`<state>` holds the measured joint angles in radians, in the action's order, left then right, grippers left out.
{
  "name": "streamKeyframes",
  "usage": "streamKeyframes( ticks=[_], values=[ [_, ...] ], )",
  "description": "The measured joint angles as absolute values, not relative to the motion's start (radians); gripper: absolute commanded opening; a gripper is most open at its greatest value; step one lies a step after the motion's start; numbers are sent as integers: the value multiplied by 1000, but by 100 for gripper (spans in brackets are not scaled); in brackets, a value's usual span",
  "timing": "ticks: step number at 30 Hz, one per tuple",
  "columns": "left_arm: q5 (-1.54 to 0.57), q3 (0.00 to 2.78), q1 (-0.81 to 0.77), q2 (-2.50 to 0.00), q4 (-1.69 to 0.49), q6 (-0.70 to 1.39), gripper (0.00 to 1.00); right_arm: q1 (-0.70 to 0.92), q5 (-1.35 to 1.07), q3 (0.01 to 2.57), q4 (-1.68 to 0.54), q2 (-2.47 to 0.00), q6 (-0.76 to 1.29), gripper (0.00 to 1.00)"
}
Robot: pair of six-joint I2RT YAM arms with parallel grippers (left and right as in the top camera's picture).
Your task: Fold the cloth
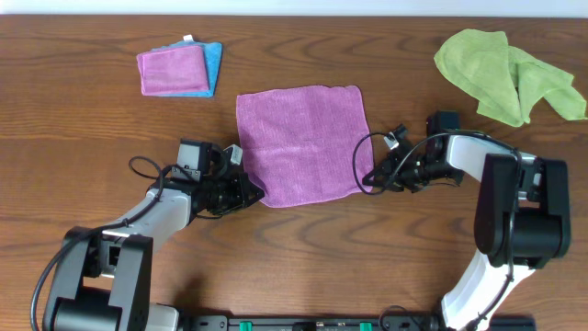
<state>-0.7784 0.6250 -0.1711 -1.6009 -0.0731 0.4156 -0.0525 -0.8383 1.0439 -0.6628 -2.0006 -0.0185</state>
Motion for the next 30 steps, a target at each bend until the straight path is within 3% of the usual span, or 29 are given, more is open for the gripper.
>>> streamKeyframes(
  ticks=[18, 30],
  values=[
    [-898, 623, -171, -1601, 58, 462, 6, -52, -965, 1056, -739, -1987, 20, 2],
    [-948, 636, -234, -1601, 114, 521, 6, -52, -834, 1073, -834, -1708, 25, 1]
  ],
)
